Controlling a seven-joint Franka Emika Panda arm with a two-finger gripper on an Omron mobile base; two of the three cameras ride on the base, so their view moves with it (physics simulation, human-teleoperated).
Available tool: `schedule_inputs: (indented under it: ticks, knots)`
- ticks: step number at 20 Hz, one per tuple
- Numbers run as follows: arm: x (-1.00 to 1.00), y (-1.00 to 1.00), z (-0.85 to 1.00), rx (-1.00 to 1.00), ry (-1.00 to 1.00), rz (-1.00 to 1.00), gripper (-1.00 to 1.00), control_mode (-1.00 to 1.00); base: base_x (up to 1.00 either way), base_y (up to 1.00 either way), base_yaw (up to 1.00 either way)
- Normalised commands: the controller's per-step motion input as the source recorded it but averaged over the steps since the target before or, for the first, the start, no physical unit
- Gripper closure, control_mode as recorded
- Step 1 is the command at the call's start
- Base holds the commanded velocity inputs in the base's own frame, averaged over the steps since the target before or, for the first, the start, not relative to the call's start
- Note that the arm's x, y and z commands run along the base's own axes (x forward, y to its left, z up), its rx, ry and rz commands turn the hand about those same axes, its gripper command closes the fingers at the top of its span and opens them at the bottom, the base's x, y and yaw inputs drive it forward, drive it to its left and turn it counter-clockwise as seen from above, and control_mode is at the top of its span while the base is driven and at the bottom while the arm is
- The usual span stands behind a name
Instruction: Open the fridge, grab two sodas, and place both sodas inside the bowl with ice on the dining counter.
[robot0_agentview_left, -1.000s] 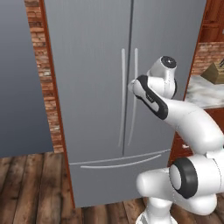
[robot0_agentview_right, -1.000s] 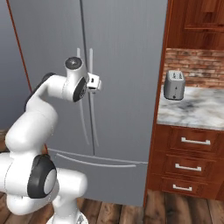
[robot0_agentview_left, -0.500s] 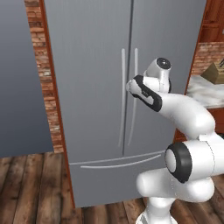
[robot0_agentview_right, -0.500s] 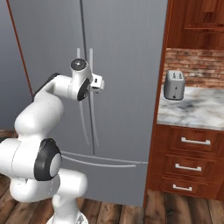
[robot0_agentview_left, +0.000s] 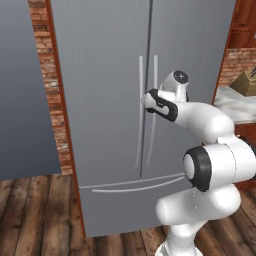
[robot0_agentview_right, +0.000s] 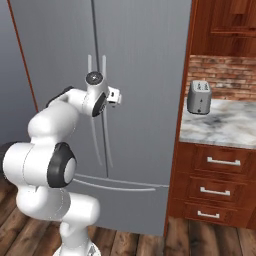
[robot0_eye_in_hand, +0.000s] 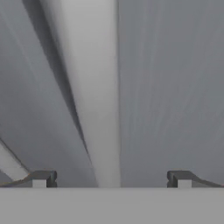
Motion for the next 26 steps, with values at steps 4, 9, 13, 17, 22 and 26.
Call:
schedule_inputs:
  ticks: [4, 9, 13, 17, 22, 26]
  knots:
    - [0.4, 0.0, -0.22, 0.0, -0.01, 0.0, -1.0, -1.0, 0.0, 0.0, 0.0]
    - [0.43, 0.01, -0.23, 0.0, 0.0, 0.0, 1.0, -1.0, 0.0, 0.0, 0.0]
    - [0.31, 0.0, -0.15, 0.0, 0.0, 0.0, 1.0, -1.0, 0.0, 0.0, 0.0]
    - [-0.05, 0.01, -0.06, 0.0, 0.02, -0.03, 1.0, -1.0, 0.0, 0.0, 0.0]
    - [-0.37, -0.33, -0.04, 0.0, 0.03, -0.06, 1.0, -1.0, 0.0, 0.0, 0.0]
    - [-0.63, -0.74, 0.0, 0.0, 0.04, -0.05, 1.0, -1.0, 0.0, 0.0, 0.0]
